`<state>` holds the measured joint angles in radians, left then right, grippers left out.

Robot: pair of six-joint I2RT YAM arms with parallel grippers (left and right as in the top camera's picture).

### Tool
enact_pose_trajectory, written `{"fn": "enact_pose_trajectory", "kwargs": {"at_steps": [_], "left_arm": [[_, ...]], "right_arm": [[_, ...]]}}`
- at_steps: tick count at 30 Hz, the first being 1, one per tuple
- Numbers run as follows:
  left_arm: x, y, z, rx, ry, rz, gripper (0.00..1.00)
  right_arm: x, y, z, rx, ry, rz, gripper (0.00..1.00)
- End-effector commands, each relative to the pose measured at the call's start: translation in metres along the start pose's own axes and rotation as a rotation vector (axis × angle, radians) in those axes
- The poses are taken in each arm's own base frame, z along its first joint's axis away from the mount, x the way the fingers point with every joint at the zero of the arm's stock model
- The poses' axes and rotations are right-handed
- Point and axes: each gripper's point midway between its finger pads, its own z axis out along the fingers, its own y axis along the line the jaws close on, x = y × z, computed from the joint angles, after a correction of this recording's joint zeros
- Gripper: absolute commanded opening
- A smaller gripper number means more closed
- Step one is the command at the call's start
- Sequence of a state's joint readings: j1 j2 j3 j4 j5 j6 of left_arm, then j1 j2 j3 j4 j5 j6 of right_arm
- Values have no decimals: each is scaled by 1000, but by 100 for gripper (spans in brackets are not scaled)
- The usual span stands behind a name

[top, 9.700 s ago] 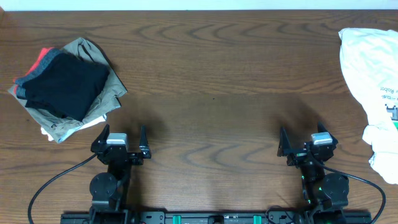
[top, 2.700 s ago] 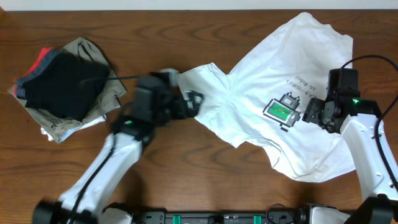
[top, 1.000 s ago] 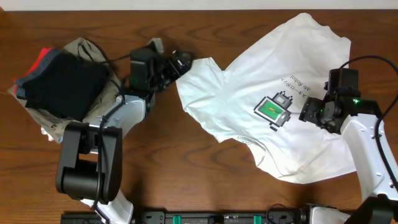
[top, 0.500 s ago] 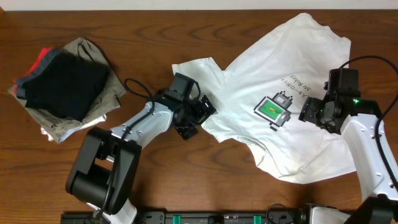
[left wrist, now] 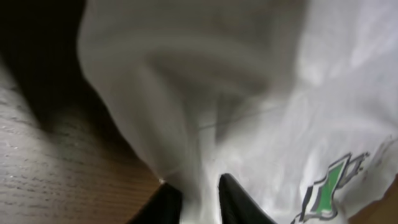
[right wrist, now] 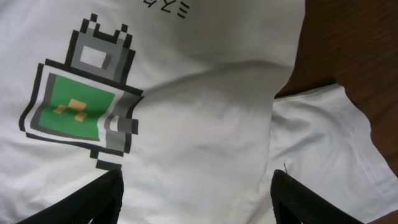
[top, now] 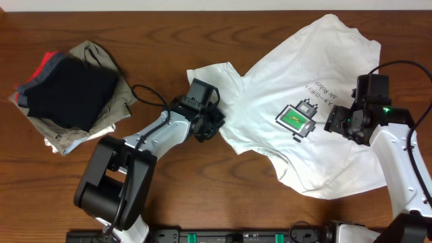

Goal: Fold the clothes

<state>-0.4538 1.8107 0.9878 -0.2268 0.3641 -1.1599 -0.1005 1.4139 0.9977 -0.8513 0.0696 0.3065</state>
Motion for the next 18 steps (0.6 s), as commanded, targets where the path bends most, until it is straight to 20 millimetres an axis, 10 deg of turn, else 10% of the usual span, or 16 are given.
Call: {"fn": "enact_pose_trajectory", "kwargs": {"at_steps": [1,8,18], "left_arm": [[-3,4,4,-16,-16,11,6],[-38,-6,-9,11,-111,125,6],[-186,-41,-93,141,-502,237,6]], "right_arm": [[-2,0,-2,-4,-8,4,74],[-2,0,-2,-4,-6,4,74],[-2,0,-2,-4,-7,4,74]]}}
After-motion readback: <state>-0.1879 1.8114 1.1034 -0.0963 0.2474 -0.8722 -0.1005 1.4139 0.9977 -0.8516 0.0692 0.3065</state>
